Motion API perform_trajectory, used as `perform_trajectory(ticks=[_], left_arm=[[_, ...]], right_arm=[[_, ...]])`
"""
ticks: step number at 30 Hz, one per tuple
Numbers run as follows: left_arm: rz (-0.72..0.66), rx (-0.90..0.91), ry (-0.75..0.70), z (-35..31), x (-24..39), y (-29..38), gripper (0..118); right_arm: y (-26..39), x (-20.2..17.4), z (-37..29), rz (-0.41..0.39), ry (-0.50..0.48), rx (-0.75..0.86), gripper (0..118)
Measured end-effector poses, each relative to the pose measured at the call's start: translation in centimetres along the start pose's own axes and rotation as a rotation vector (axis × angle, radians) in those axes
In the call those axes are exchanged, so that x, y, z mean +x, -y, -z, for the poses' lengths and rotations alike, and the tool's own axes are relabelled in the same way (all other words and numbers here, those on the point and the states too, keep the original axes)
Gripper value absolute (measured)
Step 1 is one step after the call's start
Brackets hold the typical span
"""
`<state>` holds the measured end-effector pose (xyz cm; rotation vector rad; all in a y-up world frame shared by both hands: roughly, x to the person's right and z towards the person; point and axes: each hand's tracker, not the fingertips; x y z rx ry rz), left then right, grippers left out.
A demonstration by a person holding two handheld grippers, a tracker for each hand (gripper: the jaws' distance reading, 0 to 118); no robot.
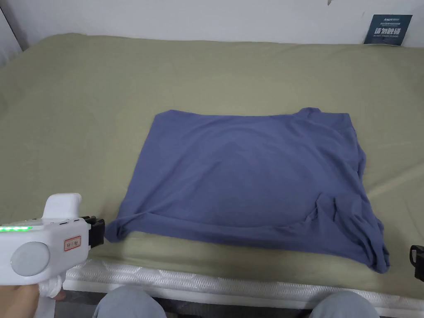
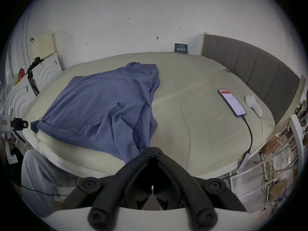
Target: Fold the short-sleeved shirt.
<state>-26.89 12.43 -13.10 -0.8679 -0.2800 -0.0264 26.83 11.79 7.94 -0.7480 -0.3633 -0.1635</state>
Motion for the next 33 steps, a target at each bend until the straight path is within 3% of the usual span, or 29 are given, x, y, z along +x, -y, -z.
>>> perform_trajectory(ticks=[2,3,7,9,10,12,13,15,16,18,19,22,24,25,26,33], left_arm=[[0.017,-0.013,-0.011,0.8,0.1,-0.3,113],[0.041,-0.028,-0.018,1.4,0.1,-0.3,118],[0.066,-0.033,-0.043,3.5,0.4,-0.6,114],[0.066,-0.062,-0.033,4.7,0.4,-0.7,109],[0.071,-0.071,-0.037,5.0,0.4,-0.9,98],[0.081,-0.067,-0.054,5.5,0.5,-0.8,21],[0.07,-0.071,-0.044,5.7,0.5,-0.7,4],[0.049,-0.082,-0.033,5.6,0.9,-0.8,4],[0.057,-0.073,-0.036,5.5,1.2,-0.6,4],[0.064,-0.072,-0.041,5.4,1.2,-0.6,4],[0.063,-0.071,-0.039,5.3,1.2,-0.6,4],[0.06,-0.07,-0.037,5.1,1.2,-0.8,4],[0.06,-0.07,-0.039,5.2,1.2,-0.8,4],[0.059,-0.072,-0.039,5.2,1.2,-0.8,4],[0.057,-0.073,-0.039,5.2,0.9,-1.1,4],[0.047,-0.021,-0.017,4.3,1.0,-4.6,4]], right_arm=[[-0.3,-0.1,0.3,-0.006,0.001,-0.004,0],[0.0,-0.1,-0.1,-0.01,-0.002,-0.006,0],[0.0,0.0,0.3,-0.02,-0.007,-0.011,0],[-0.1,-0.1,0.8,-0.021,-0.011,-0.025,0],[-0.1,-0.2,1.0,-0.026,-0.016,-0.031,0],[0.1,-0.5,1.2,-0.044,-0.018,-0.043,0],[0.1,-0.6,1.3,-0.054,-0.025,-0.049,0],[0.4,-1.0,1.3,-0.073,-0.057,-0.065,2],[0.6,-1.1,1.4,-0.082,-0.07,-0.065,12],[0.8,-1.4,2.1,-0.102,-0.095,-0.104,97],[1.0,-1.7,2.8,-0.115,-0.095,-0.141,118],[1.2,-2.3,4.0,-0.136,-0.066,-0.141,95],[1.2,-2.2,5.4,-0.136,-0.054,-0.152,51],[1.1,-2.0,5.7,-0.137,-0.049,-0.164,20],[0.9,-1.7,6.0,-0.144,-0.041,-0.17,9],[-3.7,-1.5,3.6,-0.127,-0.064,-0.073,8]])
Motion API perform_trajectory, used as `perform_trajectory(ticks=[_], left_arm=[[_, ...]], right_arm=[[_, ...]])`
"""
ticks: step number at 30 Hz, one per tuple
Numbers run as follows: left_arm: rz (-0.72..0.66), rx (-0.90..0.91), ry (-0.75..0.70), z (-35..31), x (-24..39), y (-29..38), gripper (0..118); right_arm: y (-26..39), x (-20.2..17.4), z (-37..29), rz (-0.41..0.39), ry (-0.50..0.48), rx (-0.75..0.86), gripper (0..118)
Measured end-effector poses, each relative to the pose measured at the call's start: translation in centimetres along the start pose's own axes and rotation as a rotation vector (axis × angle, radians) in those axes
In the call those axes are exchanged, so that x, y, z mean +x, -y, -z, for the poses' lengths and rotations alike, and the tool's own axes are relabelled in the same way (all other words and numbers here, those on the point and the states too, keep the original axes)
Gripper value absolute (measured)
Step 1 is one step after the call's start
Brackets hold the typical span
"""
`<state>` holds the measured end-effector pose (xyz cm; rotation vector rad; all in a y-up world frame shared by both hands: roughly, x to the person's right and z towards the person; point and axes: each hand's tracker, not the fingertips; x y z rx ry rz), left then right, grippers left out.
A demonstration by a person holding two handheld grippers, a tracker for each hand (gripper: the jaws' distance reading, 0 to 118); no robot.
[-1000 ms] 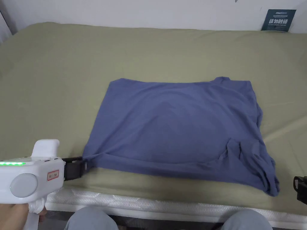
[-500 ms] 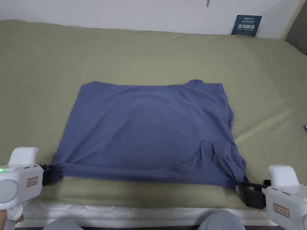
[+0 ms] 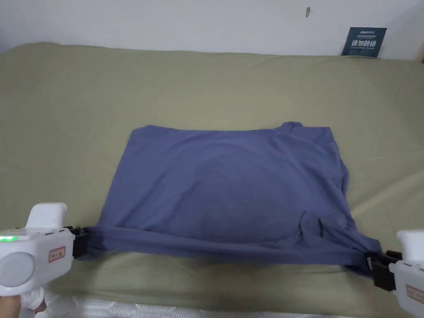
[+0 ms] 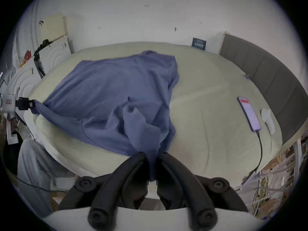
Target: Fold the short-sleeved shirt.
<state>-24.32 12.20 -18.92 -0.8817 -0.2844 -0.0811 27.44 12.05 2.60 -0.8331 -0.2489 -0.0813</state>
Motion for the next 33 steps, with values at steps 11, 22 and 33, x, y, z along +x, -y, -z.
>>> perform_trajectory(ticks=[11,22,33], left_arm=[[0.03,0.026,-0.026,5.8,1.4,-12.8,4],[0.067,-0.11,-0.081,16.2,3.0,-16.7,4],[-0.014,-0.003,-0.085,11.8,1.3,-13.3,76]], right_arm=[[-13.1,1.0,7.1,0.055,0.015,-0.006,8],[-16.7,1.0,18.4,0.019,0.057,-0.172,9],[-14.1,2.9,12.2,0.101,0.063,-0.044,90]])
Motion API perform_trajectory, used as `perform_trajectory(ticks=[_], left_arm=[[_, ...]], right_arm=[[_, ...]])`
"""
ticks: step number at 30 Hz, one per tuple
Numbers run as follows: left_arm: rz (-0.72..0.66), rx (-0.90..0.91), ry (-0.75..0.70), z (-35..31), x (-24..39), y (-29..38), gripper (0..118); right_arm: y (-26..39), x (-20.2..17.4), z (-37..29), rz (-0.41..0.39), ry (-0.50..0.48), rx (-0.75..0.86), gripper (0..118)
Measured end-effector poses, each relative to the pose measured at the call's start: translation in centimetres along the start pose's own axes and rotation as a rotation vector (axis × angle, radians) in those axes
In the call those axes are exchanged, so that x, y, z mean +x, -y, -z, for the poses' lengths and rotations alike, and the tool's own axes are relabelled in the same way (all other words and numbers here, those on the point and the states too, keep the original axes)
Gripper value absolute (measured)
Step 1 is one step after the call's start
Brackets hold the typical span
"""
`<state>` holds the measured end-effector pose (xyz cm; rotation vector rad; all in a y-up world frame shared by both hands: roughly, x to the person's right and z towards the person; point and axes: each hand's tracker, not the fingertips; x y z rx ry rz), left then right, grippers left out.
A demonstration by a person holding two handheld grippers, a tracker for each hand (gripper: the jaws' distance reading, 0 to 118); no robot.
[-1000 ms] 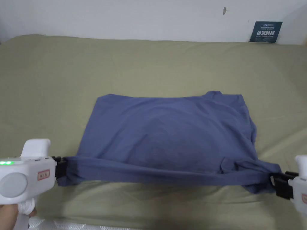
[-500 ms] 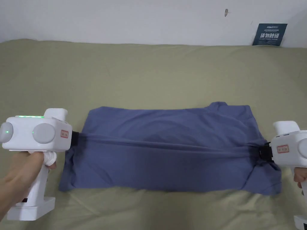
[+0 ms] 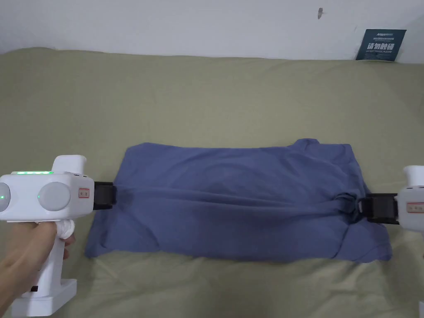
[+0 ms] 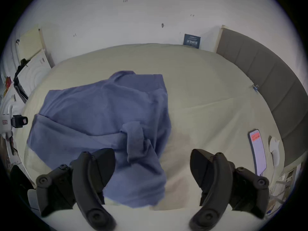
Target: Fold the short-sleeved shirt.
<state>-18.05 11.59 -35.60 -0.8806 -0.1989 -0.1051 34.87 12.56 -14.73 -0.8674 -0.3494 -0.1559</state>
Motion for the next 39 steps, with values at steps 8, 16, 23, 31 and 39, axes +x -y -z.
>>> perform_trajectory(ticks=[8,16,23,31,39], left_arm=[[-0.014,-0.071,0.089,-2.4,0.1,4.0,4],[0.026,-0.15,-0.006,0.7,1.3,5.7,113],[0.034,-0.139,0.031,-0.5,1.6,5.9,32],[0.073,-0.131,0.032,-1.1,2.1,5.3,7],[0.067,-0.11,0.022,-2.5,1.7,4.9,7]], right_arm=[[6.7,1.7,-2.8,0.022,-0.021,0.003,0],[8.8,1.5,-1.7,0.06,-0.067,-0.044,0],[7.7,0.9,-1.2,0.051,-0.085,-0.044,37],[5.5,-0.4,1.7,0.031,-0.059,-0.076,107],[5.9,0.7,1.9,0.043,-0.071,-0.082,13]])
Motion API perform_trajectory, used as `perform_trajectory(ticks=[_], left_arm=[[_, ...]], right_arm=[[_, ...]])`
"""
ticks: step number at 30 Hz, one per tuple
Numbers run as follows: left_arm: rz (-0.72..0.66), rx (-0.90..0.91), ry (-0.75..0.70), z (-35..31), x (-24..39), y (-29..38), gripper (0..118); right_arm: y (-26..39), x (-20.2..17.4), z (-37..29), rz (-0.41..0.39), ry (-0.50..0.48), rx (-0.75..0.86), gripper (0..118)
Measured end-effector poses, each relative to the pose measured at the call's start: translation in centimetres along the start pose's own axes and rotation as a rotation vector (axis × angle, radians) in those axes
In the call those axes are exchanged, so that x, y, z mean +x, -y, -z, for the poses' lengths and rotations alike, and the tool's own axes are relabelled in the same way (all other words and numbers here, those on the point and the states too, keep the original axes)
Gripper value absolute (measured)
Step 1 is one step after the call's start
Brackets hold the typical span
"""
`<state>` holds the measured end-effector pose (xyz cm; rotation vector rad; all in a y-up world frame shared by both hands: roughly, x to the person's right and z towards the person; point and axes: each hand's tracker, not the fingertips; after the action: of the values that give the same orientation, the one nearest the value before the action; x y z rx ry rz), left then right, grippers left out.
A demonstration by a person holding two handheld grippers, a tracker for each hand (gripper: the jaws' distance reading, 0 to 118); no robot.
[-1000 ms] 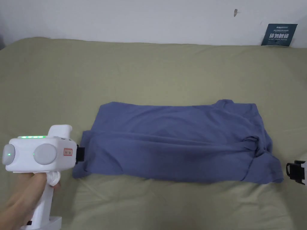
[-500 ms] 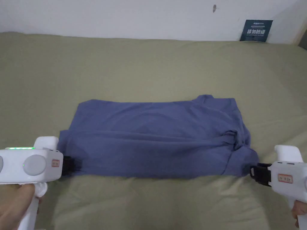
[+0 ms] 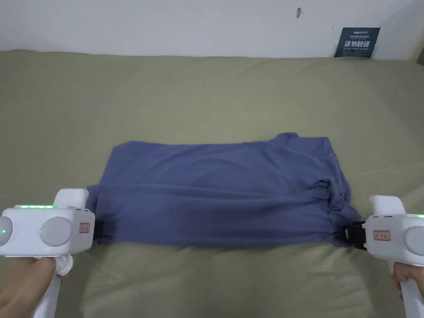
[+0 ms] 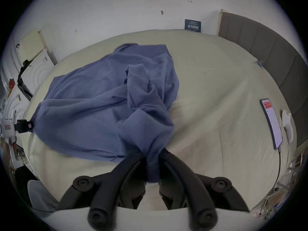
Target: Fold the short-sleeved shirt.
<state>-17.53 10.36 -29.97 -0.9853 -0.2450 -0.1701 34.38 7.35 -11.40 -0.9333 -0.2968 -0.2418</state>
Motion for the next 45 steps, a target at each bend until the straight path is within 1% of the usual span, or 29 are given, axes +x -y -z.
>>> perform_trajectory(ticks=[4,7,13,16,19,21,22,25,26,31,32,33,34,35,36,37,38,39,40,41,42,43,44,45], left_arm=[[0.002,0.028,-0.008,-1.5,-0.2,0.0,6],[0.012,0.039,-0.016,-2.8,-0.3,1.0,7],[-0.008,0.028,0.012,-5.6,-1.1,6.2,7],[-0.039,0.004,0.036,-6.4,-1.5,9.1,6],[-0.057,-0.005,0.041,-6.6,-1.8,10.7,7],[-0.072,-0.01,0.05,-6.2,-1.8,10.6,7],[-0.081,-0.006,0.058,-6.1,-1.9,10.6,7],[-0.085,0.0,0.06,-5.9,-1.9,10.3,7],[-0.085,-0.001,0.061,-5.9,-1.9,10.2,7],[-0.094,0.003,0.072,-6.1,-2.3,9.8,7],[-0.093,0.001,0.075,-6.1,-2.3,9.7,7],[-0.085,-0.003,0.083,-6.2,-2.0,9.7,7],[-0.07,0.0,0.104,-6.3,-2.1,9.7,17],[-0.059,0.01,0.11,-6.6,-2.1,9.7,61],[-0.052,0.013,0.102,-6.8,-2.2,9.6,101],[-0.053,0.013,0.095,-6.7,-2.2,9.4,118],[-0.06,0.037,0.095,-7.3,-2.4,9.5,111],[-0.06,0.072,0.084,-7.7,-2.8,8.9,104],[-0.066,0.059,0.089,-7.8,-2.7,8.3,100],[-0.071,0.074,0.083,-7.6,-2.7,7.5,94],[-0.072,0.096,0.075,-7.5,-2.6,6.7,85],[-0.066,0.109,0.073,-7.4,-2.5,6.0,69],[-0.056,0.125,0.065,-7.1,-2.2,5.1,28],[-0.055,0.144,0.053,-6.9,-1.7,3.6,3]], right_arm=[[0.9,-0.8,-3.8,-0.041,0.003,0.037,13],[1.8,-0.5,-5.8,-0.045,-0.01,0.052,13],[6.4,-0.1,-9.3,-0.079,-0.026,0.045,13],[8.7,0.3,-10.0,-0.08,-0.029,0.026,13],[10.3,1.2,-9.3,-0.064,-0.042,0.001,13],[10.7,1.4,-8.9,-0.065,-0.039,-0.002,13],[11.0,0.9,-8.9,-0.062,-0.036,0.006,13],[10.6,1.0,-8.7,-0.037,-0.037,0.011,13],[10.8,0.5,-9.0,-0.038,-0.034,0.014,13],[10.5,0.5,-8.8,-0.043,-0.035,0.011,13],[10.6,0.5,-8.8,-0.043,-0.037,0.012,13],[10.7,0.5,-8.9,-0.043,-0.039,0.012,17],[10.8,0.4,-9.1,-0.041,-0.036,0.009,32],[10.7,0.5,-9.3,-0.037,-0.03,0.002,78],[10.6,0.5,-9.4,-0.037,-0.027,-0.013,114],[10.5,0.6,-9.6,-0.037,-0.025,-0.016,116],[10.1,0.6,-10.5,-0.04,-0.036,0.106,106],[9.7,0.6,-10.7,-0.043,-0.035,0.039,105],[9.0,0.7,-10.7,-0.046,-0.031,0.032,106],[8.1,0.7,-10.6,-0.05,-0.032,0.051,105],[7.3,0.2,-11.3,-0.053,-0.027,0.09,100],[6.3,0.1,-11.1,-0.054,-0.02,0.103,85],[5.1,0.0,-10.8,-0.053,-0.019,0.126,40],[4.0,-0.3,-10.7,-0.04,-0.009,0.167,0]])
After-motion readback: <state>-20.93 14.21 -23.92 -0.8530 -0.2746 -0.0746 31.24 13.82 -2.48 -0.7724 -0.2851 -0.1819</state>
